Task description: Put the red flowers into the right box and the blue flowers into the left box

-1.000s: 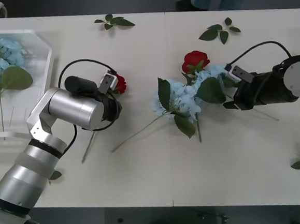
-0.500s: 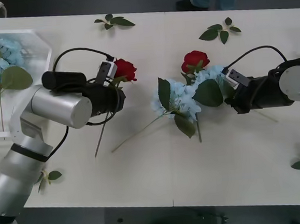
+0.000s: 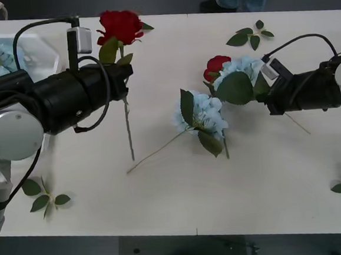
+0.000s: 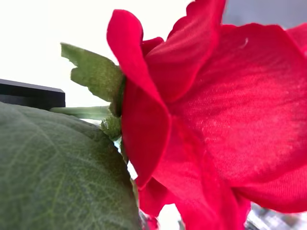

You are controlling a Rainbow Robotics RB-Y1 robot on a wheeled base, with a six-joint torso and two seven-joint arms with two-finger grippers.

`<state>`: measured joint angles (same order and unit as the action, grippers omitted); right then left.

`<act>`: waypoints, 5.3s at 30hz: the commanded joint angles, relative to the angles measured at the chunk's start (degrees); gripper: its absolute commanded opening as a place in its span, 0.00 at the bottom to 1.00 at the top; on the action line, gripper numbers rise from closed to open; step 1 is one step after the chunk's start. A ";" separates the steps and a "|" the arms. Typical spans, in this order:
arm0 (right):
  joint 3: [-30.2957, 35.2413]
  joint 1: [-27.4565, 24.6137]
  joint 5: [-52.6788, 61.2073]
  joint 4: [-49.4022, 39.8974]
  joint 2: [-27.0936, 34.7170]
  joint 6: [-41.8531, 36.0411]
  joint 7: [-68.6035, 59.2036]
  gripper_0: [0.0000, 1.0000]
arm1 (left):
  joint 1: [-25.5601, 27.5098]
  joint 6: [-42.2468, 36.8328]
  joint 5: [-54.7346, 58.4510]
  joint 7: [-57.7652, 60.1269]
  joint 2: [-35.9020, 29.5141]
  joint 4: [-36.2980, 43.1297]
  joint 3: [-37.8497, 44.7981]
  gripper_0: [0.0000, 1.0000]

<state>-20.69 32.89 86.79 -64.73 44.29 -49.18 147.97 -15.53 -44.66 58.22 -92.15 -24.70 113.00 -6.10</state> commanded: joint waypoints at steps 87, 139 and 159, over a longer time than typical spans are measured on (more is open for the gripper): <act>-1.46 -5.65 50.93 -25.19 1.67 -6.36 7.03 0.44 | -16.90 9.41 68.08 -62.85 14.51 -21.50 -12.89 0.00; -0.75 -5.74 57.79 -14.81 23.21 9.99 7.03 0.00 | -12.07 6.34 57.45 -62.85 -12.13 -29.94 -14.91 0.90; -0.75 -6.35 33.88 15.33 36.65 3.22 -18.95 0.00 | -22.62 -9.48 12.71 -53.66 0.18 -35.83 -15.70 0.90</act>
<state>-22.63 25.42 122.67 -50.71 78.17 -45.73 131.70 -36.89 -53.64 72.80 -147.36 -24.75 75.83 -22.62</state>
